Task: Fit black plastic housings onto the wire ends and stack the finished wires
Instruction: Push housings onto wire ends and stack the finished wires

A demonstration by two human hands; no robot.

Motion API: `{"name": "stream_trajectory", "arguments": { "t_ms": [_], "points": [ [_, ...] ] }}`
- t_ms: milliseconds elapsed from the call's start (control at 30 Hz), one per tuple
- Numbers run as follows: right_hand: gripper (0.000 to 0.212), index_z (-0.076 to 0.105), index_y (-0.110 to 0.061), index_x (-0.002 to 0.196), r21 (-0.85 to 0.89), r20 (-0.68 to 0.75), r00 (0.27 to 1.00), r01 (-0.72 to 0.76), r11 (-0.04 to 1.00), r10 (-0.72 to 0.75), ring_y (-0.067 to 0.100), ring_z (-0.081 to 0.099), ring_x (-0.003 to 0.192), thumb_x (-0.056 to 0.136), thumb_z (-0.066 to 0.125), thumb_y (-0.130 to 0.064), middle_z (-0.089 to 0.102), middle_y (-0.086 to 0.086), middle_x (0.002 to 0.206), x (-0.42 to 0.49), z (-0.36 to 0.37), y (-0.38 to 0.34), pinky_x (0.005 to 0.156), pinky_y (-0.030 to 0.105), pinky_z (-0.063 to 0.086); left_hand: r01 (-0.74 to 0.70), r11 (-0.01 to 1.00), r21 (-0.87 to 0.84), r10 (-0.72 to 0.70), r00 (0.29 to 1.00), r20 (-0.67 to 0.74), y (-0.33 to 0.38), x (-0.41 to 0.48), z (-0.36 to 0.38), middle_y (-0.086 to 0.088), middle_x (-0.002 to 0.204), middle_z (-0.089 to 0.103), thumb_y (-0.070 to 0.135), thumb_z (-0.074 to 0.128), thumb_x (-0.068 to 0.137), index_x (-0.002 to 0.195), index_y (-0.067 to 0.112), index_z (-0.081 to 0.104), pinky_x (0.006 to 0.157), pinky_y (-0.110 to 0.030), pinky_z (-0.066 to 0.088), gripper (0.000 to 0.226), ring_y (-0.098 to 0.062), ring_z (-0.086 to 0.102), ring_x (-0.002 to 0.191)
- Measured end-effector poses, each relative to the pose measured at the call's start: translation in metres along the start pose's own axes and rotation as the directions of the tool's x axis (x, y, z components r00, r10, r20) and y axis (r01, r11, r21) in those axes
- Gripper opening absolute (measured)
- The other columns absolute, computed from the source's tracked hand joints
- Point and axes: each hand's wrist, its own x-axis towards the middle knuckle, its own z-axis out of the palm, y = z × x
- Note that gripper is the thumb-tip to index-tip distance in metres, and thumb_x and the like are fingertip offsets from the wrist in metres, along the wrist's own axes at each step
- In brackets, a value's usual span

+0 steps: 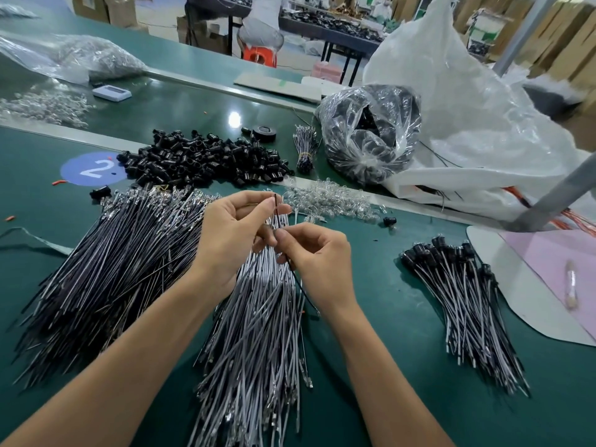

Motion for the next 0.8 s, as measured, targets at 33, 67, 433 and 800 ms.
{"name": "stream_trajectory", "arguments": {
  "t_ms": [33, 67, 433, 800],
  "points": [
    [0.008, 0.077, -0.008, 0.085, 0.016, 0.012, 1.0, -0.006, 1.0, 0.006, 0.013, 0.065, 0.059, 0.088, 0.071, -0.012, 0.072, 0.006, 0.071, 0.0, 0.001, 0.0, 0.059, 0.026, 0.052, -0.003, 1.0, -0.002, 0.003, 1.0, -0.007, 0.0, 0.0, 0.0, -0.006, 0.089, 0.077, 0.008, 0.06, 0.095, 0.1, 0.002, 0.067, 0.043, -0.017, 0.039, 0.011, -0.007, 0.049, 0.041],
    [0.008, 0.077, -0.007, 0.085, 0.036, 0.02, 1.0, -0.017, 0.999, 0.016, 0.013, 0.064, 0.059, 0.089, 0.071, -0.011, 0.072, 0.007, 0.071, 0.0, 0.002, 0.0, 0.058, 0.024, 0.05, -0.01, 1.0, -0.008, 0.009, 1.0, -0.011, -0.001, -0.001, 0.0, -0.006, 0.089, 0.077, 0.007, 0.06, 0.095, 0.1, 0.001, 0.067, 0.042, -0.017, 0.039, 0.011, -0.007, 0.047, 0.04],
    [0.015, 0.07, -0.005, 0.086, 0.36, -0.038, 0.993, -0.094, 0.928, 0.116, 0.016, 0.066, 0.068, 0.095, 0.058, -0.009, 0.072, 0.007, 0.077, 0.003, -0.006, -0.011, 0.062, 0.023, 0.052, -0.201, 0.936, 0.288, 0.215, 0.976, -0.017, 0.005, 0.016, -0.012, 0.001, 0.093, 0.076, 0.014, 0.062, 0.094, 0.1, 0.017, 0.066, 0.043, -0.015, 0.045, 0.008, -0.004, 0.056, 0.047],
    [0.013, 0.064, -0.002, 0.095, 0.523, -0.079, 0.98, -0.115, 0.845, 0.183, 0.022, 0.071, 0.067, 0.096, 0.055, -0.011, 0.073, 0.011, 0.079, -0.002, -0.018, -0.014, 0.058, 0.024, 0.054, -0.27, 0.012, 0.963, 0.018, 0.963, 0.27, -0.001, 0.13, -0.027, -0.008, 0.119, 0.064, -0.012, 0.057, 0.082, 0.111, 0.015, 0.074, 0.086, -0.043, 0.054, 0.043, -0.03, 0.063, 0.1]
  ]
}}
